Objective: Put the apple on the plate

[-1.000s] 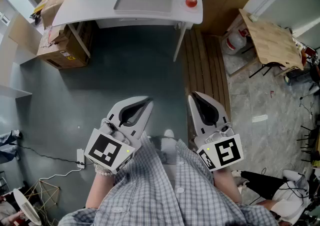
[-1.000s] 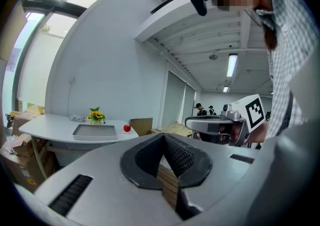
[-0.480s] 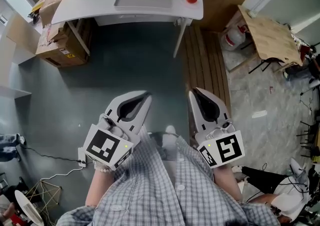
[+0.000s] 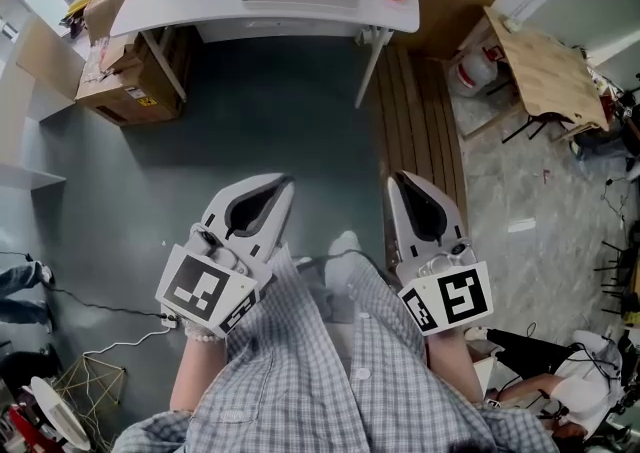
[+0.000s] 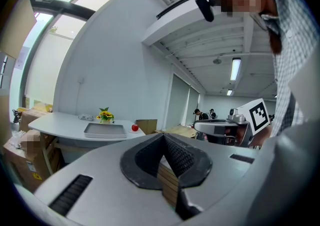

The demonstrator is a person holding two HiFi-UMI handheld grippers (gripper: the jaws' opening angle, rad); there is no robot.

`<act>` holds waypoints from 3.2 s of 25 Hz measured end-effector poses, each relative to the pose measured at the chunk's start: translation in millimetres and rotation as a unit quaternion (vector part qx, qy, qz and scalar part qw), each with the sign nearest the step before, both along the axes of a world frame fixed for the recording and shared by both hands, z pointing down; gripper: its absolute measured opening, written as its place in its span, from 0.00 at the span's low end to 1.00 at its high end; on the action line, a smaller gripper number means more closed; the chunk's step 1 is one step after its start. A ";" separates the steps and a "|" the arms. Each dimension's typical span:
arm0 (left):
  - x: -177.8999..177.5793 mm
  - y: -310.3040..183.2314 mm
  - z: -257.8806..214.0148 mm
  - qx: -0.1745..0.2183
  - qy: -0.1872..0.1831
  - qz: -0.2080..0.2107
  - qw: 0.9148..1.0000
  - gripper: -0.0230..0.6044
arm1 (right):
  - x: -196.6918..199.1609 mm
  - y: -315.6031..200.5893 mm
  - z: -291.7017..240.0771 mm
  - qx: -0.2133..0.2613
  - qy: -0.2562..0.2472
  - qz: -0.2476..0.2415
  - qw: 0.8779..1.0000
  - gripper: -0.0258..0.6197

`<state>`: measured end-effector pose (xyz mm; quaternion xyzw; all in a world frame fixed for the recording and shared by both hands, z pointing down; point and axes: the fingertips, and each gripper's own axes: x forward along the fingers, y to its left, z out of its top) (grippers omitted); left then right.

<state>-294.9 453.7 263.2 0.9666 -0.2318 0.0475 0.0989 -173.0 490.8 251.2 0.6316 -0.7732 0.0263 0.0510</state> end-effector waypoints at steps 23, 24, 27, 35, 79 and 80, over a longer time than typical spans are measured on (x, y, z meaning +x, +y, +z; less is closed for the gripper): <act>50.4 -123.1 -1.1 -0.011 -0.011 -0.108 0.994 0.05 | 82.6 -152.3 10.7 -0.014 -0.006 -0.074 0.997 0.09; 51.7 -126.6 -3.5 -0.010 -0.009 -0.112 0.994 0.05 | 85.0 -157.9 8.2 -0.012 -0.006 -0.078 0.997 0.09; 53.8 -135.3 -10.5 -0.003 -0.004 -0.128 0.992 0.05 | 89.3 -172.2 0.7 -0.006 -0.002 -0.091 0.996 0.09; 96.1 -170.5 -12.6 0.004 0.004 -0.150 0.989 0.05 | 133.7 -211.1 -0.5 0.002 0.004 -0.110 0.994 0.09; 198.8 -422.7 -24.4 0.022 0.023 0.056 0.998 0.05 | 234.9 -397.1 -12.8 0.008 0.016 0.110 0.994 0.09; 197.7 -428.1 -23.0 0.021 0.023 0.058 0.998 0.05 | 233.9 -400.9 -11.4 0.006 0.015 0.113 0.993 0.09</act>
